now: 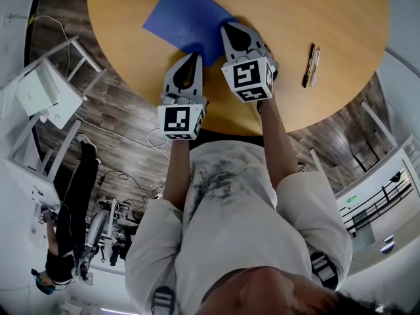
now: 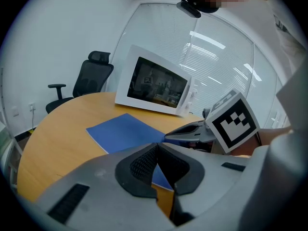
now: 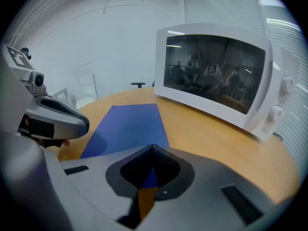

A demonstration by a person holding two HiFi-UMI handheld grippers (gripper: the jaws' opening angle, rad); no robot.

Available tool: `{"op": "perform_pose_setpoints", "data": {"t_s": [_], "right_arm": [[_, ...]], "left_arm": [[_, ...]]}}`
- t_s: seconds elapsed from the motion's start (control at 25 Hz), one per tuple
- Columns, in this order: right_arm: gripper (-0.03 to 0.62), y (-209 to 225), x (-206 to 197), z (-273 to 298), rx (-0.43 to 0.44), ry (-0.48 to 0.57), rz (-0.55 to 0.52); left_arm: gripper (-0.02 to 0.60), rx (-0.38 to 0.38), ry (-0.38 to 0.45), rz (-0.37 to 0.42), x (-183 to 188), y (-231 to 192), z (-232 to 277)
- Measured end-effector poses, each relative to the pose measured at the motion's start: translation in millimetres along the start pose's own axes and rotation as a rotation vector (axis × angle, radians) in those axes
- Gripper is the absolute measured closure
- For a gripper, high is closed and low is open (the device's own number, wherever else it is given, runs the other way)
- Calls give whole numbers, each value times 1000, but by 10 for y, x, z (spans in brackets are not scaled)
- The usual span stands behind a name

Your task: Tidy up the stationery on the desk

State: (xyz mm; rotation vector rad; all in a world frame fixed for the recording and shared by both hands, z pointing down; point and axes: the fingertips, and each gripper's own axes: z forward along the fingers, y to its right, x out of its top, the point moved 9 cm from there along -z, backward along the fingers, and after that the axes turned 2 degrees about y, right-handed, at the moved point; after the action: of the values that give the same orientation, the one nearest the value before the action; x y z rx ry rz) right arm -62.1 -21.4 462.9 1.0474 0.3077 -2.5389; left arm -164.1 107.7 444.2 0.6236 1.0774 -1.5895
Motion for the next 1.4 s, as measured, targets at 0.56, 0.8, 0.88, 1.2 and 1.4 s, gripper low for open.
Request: {"op": "perform_pose_setpoints", "data": {"t_s": [0.56, 0.8, 0.88, 1.2, 1.4], "right_arm": [[531, 127, -407, -422, -114, -46, 115], [531, 209, -558, -598, -142, -60, 148], [531, 211, -607, -650, -149, -63, 158], [531, 238, -794, -858, -162, -74, 182], [531, 219, -901, -997, -170, -82, 203]], "left_arm": [[572, -72, -87, 68, -74, 282, 148], [572, -80, -207, 134, -151, 422, 292], [572, -92, -240, 155, -157, 465, 330], [572, -114, -364, 233, -208, 677, 494], [572, -136, -388, 224, -210, 751, 535]]}}
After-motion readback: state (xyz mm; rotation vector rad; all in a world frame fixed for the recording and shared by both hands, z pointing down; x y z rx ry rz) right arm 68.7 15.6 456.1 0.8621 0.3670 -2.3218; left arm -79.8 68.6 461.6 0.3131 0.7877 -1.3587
